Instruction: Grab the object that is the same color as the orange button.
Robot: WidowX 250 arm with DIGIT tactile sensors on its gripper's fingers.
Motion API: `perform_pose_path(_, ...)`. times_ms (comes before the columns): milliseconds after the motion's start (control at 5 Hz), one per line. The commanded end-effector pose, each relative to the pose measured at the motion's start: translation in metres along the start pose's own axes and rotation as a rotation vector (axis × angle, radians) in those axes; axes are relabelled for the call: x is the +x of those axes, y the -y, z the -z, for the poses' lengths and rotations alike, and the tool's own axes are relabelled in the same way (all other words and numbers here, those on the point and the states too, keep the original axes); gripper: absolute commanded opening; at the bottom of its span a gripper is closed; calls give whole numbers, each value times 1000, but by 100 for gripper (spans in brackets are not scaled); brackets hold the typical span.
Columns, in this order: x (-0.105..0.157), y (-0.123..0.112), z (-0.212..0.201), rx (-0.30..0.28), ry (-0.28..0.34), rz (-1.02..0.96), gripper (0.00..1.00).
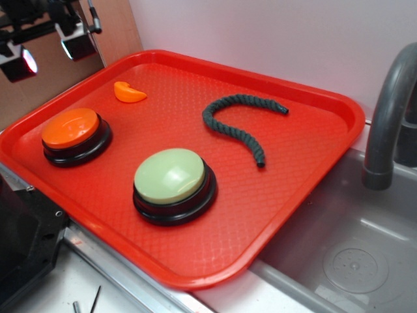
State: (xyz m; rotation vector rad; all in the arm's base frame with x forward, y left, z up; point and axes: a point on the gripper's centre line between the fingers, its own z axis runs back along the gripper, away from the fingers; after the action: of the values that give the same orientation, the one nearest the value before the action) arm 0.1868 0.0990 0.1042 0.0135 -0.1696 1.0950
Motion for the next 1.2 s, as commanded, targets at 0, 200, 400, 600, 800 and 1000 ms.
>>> perform_pose_path(0,56,32,35,-35,58,-91,100)
perform_pose_path(200,69,49,57,-86,-14,-60,100)
perform_pose_path(400,68,54,76,-36,-25,-37,100)
perform_pose_path(600,61,55,86,-18,-43,-12,100)
perform_pose_path(800,57,58,93,46,-29,3,0)
perform_pose_path(1000,58,59,91,42,-18,7,0)
